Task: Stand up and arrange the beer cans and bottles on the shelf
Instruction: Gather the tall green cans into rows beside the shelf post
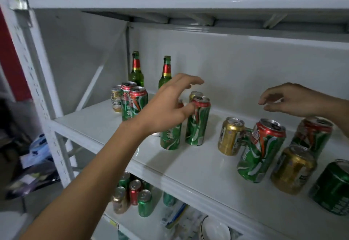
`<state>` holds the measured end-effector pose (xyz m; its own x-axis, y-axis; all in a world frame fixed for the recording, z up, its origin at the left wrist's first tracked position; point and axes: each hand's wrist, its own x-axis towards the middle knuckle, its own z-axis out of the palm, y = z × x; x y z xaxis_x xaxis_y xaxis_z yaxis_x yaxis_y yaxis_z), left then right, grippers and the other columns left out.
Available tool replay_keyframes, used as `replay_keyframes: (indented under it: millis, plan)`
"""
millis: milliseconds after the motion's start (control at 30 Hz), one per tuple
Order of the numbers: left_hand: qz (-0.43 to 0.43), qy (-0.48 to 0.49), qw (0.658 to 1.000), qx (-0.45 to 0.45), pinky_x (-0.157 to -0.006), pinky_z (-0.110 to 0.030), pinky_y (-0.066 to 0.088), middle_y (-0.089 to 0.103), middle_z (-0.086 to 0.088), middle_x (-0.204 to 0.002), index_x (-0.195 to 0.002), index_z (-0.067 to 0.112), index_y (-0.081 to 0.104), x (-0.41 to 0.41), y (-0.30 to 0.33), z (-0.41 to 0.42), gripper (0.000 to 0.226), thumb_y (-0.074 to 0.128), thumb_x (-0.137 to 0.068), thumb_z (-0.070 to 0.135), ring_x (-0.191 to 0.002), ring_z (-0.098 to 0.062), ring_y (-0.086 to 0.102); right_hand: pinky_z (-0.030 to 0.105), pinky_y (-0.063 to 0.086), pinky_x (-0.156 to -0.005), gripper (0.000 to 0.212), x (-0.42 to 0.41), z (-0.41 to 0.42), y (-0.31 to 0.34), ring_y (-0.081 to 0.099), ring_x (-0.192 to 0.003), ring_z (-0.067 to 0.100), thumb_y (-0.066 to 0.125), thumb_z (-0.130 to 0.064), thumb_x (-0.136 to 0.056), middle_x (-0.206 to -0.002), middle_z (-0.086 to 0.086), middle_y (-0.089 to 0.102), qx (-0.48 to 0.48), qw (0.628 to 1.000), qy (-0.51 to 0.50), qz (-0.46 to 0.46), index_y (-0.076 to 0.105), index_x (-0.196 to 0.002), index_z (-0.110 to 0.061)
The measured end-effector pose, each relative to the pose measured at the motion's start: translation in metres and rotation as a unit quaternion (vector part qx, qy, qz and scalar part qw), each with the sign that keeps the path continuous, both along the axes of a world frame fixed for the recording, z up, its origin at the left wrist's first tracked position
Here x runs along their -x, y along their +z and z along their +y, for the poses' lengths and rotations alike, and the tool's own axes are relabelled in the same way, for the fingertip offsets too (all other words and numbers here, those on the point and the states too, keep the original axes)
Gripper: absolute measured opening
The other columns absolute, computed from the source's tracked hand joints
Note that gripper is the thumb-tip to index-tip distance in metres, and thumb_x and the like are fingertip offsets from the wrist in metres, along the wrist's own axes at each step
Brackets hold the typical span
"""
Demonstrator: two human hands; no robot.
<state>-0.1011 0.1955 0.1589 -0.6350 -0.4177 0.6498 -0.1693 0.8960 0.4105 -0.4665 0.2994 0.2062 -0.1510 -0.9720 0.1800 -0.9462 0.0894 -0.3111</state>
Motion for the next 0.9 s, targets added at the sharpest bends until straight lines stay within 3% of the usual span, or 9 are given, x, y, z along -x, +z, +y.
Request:
replay_keyframes:
  millis: [100,167,367,500,633,700,900]
  plan:
    - [0.095,-0.033,0.988,-0.117,-0.108,-0.036,0.053,0.061,0.007,-0.138,-0.135,0.026,0.059,-0.012,0.006,-0.02,0.041,0.066,-0.095,0.015,-0.128,-0.01,0.06,0.014,0.044,-0.078,0.021,0.006,-0.007,0.0,0.065,-0.093,-0.011,0.075,-0.017,-0.092,-0.097,-0.023,0.074,0.017,1.0,0.005,0.007,0.075,-0.095,-0.037]
    - [0.122,-0.017,0.984,-0.127,-0.106,-0.044,0.055,0.067,-0.001,-0.131,-0.128,0.02,0.064,-0.017,0.011,-0.036,0.033,0.064,-0.096,0.01,-0.122,-0.017,0.065,0.017,0.045,-0.078,0.024,0.01,-0.011,0.001,0.064,-0.093,-0.015,0.077,-0.018,-0.091,-0.095,-0.031,0.073,0.013,1.0,0.011,0.019,0.074,-0.092,-0.042]
    - [0.021,0.055,0.991,-0.119,-0.103,-0.043,0.056,0.071,0.008,-0.116,-0.113,0.033,0.067,-0.021,0.017,-0.077,0.03,0.061,-0.099,0.008,-0.114,-0.014,0.067,0.023,0.05,-0.081,0.023,0.027,-0.023,-0.001,0.067,-0.088,-0.013,0.08,-0.025,-0.087,-0.093,-0.031,0.074,-0.05,0.998,0.011,0.027,0.075,-0.088,-0.047]
    - [-0.083,0.079,0.99,-0.077,-0.102,-0.045,0.055,0.069,0.006,-0.118,-0.118,0.027,0.065,-0.015,0.018,-0.097,0.029,0.058,-0.1,0.005,-0.115,-0.014,0.065,0.033,0.058,-0.089,0.015,0.024,-0.037,-0.01,0.073,-0.084,-0.003,0.081,-0.02,-0.086,-0.09,-0.018,0.079,-0.113,0.993,0.013,0.003,0.077,-0.095,-0.032]
    - [-0.145,0.081,0.986,-0.021,-0.097,-0.039,0.056,0.071,0.003,-0.116,-0.119,0.022,0.069,-0.012,0.026,-0.123,0.025,0.06,-0.101,0.007,-0.11,-0.014,0.067,0.014,0.052,-0.073,0.016,0.013,-0.054,-0.017,0.07,-0.087,-0.001,0.084,-0.025,-0.085,-0.098,-0.01,0.077,-0.153,0.988,-0.002,0.017,0.075,-0.097,-0.031]
    - [-0.179,0.065,0.982,-0.012,-0.094,-0.034,0.055,0.072,0.003,-0.115,-0.121,0.019,0.07,-0.01,0.032,-0.137,0.023,0.061,-0.102,0.01,-0.108,-0.014,0.067,0.013,0.052,-0.073,0.023,0.007,-0.061,-0.021,0.069,-0.095,0.003,0.083,-0.026,-0.086,-0.109,-0.01,0.072,-0.177,0.984,-0.023,0.02,0.072,-0.105,-0.03]
    - [-0.374,0.019,0.926,-0.042,-0.083,-0.021,0.046,0.067,0.01,-0.119,-0.125,0.028,0.065,0.005,0.051,-0.174,0.023,0.059,-0.105,0.018,-0.112,-0.01,0.062,0.037,0.056,-0.098,0.039,-0.01,-0.078,-0.033,0.065,-0.116,0.014,0.078,-0.003,-0.088,-0.127,0.001,0.066,-0.189,0.979,-0.042,-0.058,0.07,-0.119,-0.024]
